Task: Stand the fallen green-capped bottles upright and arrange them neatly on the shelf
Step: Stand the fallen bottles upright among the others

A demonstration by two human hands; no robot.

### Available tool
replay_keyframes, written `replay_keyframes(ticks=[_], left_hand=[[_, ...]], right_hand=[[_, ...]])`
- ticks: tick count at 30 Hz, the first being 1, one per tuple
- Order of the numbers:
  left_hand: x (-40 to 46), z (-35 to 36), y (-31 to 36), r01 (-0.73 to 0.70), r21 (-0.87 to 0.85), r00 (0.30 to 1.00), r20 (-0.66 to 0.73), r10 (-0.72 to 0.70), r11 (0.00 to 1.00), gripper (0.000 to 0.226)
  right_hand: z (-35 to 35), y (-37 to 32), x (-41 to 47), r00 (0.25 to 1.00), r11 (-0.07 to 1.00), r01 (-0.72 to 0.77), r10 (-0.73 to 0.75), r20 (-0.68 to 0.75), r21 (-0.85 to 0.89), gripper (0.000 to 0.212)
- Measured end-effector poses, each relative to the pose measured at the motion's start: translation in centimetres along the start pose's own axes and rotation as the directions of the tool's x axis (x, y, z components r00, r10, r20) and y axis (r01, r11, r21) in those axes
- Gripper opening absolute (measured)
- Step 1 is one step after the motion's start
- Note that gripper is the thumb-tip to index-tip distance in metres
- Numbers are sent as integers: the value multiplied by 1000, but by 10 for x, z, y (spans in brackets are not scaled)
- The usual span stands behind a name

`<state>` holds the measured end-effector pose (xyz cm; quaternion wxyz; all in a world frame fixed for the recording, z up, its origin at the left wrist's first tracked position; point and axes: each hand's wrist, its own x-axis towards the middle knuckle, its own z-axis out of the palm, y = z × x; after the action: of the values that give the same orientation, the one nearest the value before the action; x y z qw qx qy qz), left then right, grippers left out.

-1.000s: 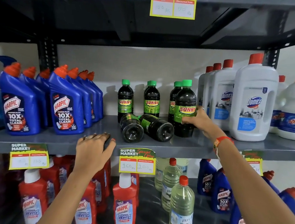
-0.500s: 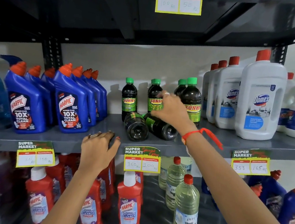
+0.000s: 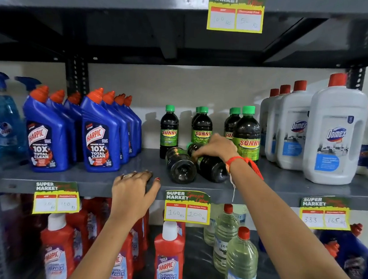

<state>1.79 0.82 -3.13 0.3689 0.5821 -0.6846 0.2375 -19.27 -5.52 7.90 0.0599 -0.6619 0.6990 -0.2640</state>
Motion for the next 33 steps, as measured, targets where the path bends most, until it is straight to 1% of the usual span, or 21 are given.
replay_keyframes(ticks=[1, 3, 5, 6, 8, 10, 11, 14, 20, 24, 26, 28, 31, 33], left_hand=[[0, 0, 0, -4, 1, 1000, -2, 4, 1000, 46], [0, 0, 0, -14, 0, 1000, -9, 14, 1000, 46], [-1, 1, -1, -18, -12, 1000, -13, 18, 1000, 46], [-2, 1, -1, -20, -17, 1000, -18, 19, 1000, 46], [-2, 1, -1, -26, -19, 999, -23, 26, 999, 46], [-3, 1, -1, -25, -16, 999, -20, 25, 1000, 46], [-2, 0, -1, -21, -15, 1000, -15, 21, 1000, 46], [-2, 1, -1, -10, -12, 1000, -11, 10, 1000, 47], [-1, 0, -1, -5, -11, 1000, -7, 4, 1000, 48], [-1, 1, 0, -5, -16, 1000, -21, 4, 1000, 47], [-1, 1, 0, -7, -23, 1000, -25, 6, 1000, 48], [-1, 1, 0, -7, -23, 1000, -26, 7, 1000, 48], [-2, 1, -1, -7, -20, 999, -33, 6, 1000, 48], [-1, 1, -1, -6, -27, 999, -32, 5, 1000, 49]], right_hand=[[-3, 0, -1, 997, 999, 3, 1, -74, 43, 77], [-11, -1, -4, 975, 982, 24, 18, -220, 189, 76], [-21, -3, -5, 943, 940, 95, 21, -333, 328, 74], [-26, -5, -7, 928, 920, 144, 2, -372, 365, 73], [-34, -9, -12, 901, 881, 237, -41, -433, 410, 80], [-38, -9, -19, 874, 843, 290, -41, -483, 452, 88], [-38, -9, -23, 864, 825, 310, -37, -503, 472, 88], [-29, -4, -33, 859, 802, 321, -24, -511, 503, 85], [4, 13, -40, 886, 800, 277, 3, -465, 533, 88], [9, 14, -39, 894, 784, 291, -18, -448, 549, 92], [9, 13, -39, 905, 792, 286, -38, -425, 540, 96], [10, 12, -40, 897, 830, 292, -65, -437, 474, 99], [9, 7, -50, 857, 955, 237, -119, -502, 179, 105], [7, 2, -53, 833, 983, 177, -126, -539, 44, 104]])
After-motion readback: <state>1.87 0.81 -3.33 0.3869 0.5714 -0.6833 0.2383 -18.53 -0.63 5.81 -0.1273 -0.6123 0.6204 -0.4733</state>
